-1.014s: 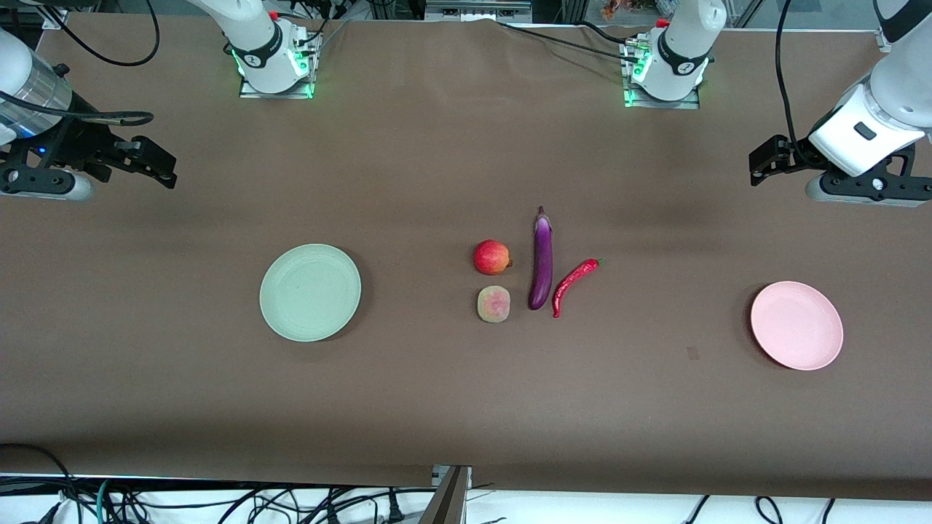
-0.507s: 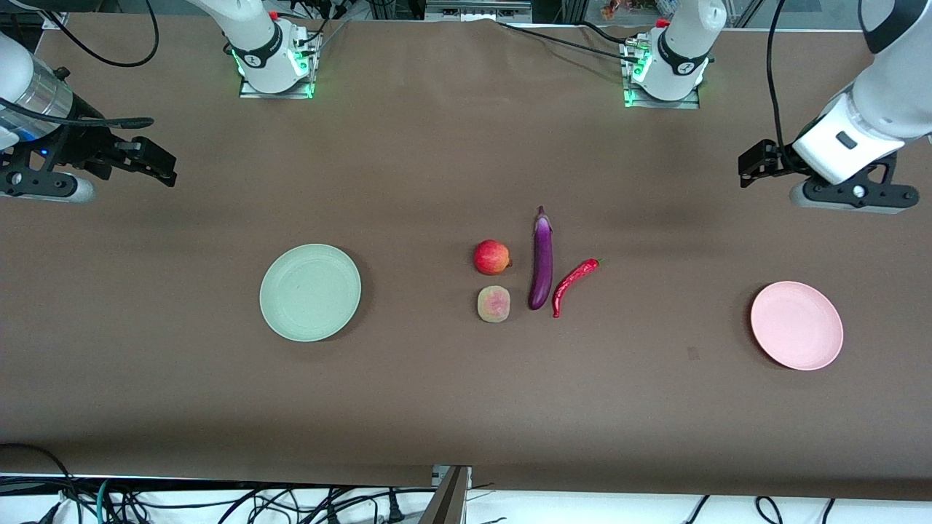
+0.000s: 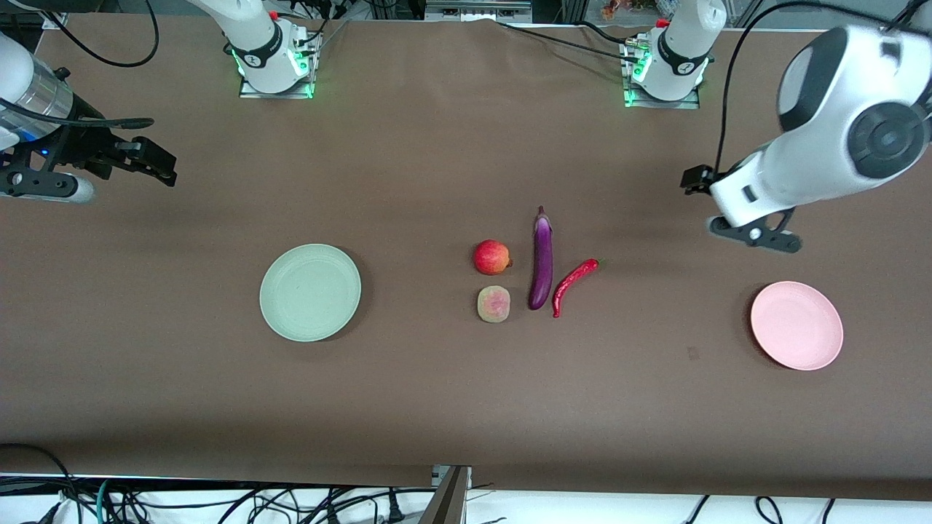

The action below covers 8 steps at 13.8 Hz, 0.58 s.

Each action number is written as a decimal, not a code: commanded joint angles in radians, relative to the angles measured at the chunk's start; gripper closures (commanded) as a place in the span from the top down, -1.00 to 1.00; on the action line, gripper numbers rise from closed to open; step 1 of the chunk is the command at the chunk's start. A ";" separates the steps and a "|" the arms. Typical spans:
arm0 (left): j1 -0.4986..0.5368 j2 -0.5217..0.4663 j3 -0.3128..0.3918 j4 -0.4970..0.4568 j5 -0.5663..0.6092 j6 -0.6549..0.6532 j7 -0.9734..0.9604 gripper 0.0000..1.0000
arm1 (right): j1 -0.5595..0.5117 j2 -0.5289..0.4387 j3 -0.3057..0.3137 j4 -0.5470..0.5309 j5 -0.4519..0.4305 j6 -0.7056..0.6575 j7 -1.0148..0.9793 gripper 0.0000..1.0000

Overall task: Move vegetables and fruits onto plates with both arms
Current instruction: 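Reach the left gripper to the chili while the right gripper moves out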

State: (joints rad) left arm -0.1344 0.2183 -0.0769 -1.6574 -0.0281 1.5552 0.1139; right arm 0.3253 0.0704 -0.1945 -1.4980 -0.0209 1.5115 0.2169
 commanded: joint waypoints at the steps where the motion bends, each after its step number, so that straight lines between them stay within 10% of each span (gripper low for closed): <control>1: -0.021 0.114 -0.015 0.018 -0.076 0.095 0.093 1.00 | -0.008 -0.001 0.006 0.010 -0.007 -0.001 -0.005 1.00; 8: -0.097 0.354 -0.066 0.013 0.032 0.387 0.127 1.00 | 0.003 0.016 0.015 0.019 -0.001 0.039 -0.004 1.00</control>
State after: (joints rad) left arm -0.2197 0.5187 -0.1476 -1.6633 -0.0477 1.9183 0.2104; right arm 0.3276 0.0744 -0.1911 -1.4969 -0.0205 1.5470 0.2164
